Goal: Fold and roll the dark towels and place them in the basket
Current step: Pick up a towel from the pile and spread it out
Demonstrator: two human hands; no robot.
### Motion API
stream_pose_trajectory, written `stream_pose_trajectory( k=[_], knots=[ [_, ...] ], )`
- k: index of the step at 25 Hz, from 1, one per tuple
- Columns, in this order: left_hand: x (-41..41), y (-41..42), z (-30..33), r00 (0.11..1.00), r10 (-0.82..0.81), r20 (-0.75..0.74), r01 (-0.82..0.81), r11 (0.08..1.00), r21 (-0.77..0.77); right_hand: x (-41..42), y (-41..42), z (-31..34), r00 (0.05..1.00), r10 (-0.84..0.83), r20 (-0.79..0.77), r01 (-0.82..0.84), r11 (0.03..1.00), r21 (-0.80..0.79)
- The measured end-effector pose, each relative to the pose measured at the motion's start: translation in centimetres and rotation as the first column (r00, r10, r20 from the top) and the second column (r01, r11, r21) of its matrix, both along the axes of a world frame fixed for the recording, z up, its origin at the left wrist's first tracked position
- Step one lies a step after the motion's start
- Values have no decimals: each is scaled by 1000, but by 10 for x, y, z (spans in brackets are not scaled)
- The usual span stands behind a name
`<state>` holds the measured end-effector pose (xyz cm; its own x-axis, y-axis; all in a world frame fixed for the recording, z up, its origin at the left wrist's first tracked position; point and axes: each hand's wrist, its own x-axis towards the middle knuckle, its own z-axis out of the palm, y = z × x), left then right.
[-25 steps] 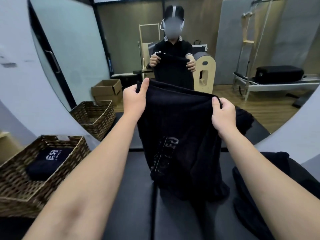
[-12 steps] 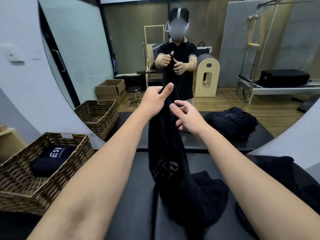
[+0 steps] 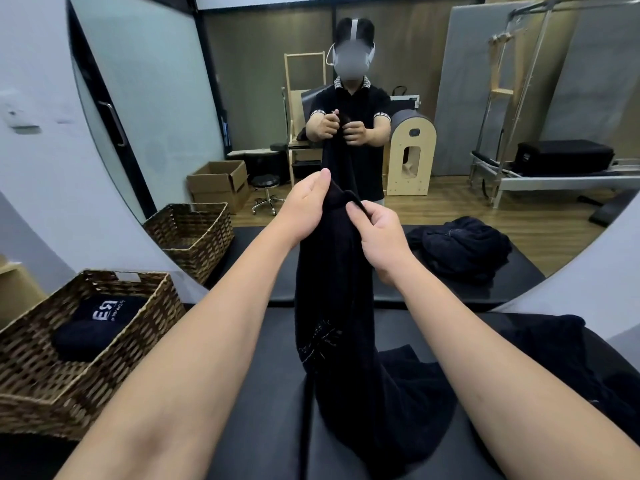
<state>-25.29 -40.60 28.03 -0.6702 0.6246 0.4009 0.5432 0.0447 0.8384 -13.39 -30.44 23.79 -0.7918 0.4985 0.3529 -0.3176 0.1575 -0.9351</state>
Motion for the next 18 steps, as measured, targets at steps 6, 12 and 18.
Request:
stream_pose_trajectory(
  k=[6, 12, 18],
  knots=[
    [2, 3, -8, 989, -87, 122, 70, 988, 138, -3, 0, 4, 987, -157, -39, 154, 986, -72],
    [12, 1, 1, 934, -250, 257, 175, 944, 280, 1, 7, 13, 960, -274, -60, 259, 948, -186],
    [22, 10, 1, 924, -284, 257, 233, 949, 212, 7, 13, 24, 979, -187, -75, 170, 967, -191]
  ],
)
